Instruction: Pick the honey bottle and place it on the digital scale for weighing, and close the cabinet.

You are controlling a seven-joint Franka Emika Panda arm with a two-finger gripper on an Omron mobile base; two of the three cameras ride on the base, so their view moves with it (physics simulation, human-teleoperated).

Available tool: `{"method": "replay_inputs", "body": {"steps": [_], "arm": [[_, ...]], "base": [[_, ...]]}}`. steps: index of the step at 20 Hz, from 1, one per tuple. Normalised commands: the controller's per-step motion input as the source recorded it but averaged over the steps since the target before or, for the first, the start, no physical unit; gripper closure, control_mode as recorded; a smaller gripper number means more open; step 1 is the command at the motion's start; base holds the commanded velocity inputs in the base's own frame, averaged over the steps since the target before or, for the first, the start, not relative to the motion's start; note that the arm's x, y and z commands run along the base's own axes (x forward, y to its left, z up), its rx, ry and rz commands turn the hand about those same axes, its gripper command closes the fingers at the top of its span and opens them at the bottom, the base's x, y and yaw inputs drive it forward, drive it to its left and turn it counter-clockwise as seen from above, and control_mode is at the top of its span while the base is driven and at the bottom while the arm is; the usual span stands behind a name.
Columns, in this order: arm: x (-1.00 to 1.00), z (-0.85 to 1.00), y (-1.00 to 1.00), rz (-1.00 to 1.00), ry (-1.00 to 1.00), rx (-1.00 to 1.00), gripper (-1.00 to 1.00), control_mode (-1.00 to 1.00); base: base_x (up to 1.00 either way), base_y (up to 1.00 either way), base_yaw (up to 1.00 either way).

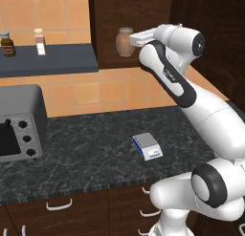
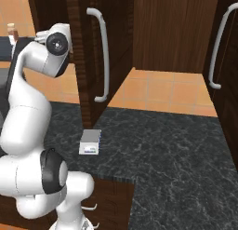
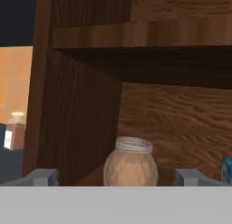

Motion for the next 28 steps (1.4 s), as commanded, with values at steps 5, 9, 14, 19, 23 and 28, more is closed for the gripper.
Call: {"method": "replay_inputs", "body": {"steps": [5,9,14,19,23,28], "arm": [[0.48,-0.04,0.01,0.0,0.02,0.0,-1.0,-1.0],[0.3,0.0,0.0,0.0,0.0,0.0,-1.0,-1.0],[0.49,-0.06,0.0,0.01,0.01,0.0,-1.0,-1.0],[0.46,-0.06,0.01,0.01,0.01,0.0,-1.0,-1.0],[0.31,-0.07,0.09,0.0,0.0,0.0,-1.0,-1.0],[0.19,-0.09,0.19,0.0,0.01,-0.01,-1.0,-1.0]], "base": [[0.0,0.0,0.0],[0.0,0.0,0.0],[0.0,0.0,0.0],[0.0,0.0,0.0],[0.0,0.0,0.0],[0.0,0.0,0.0]]}}
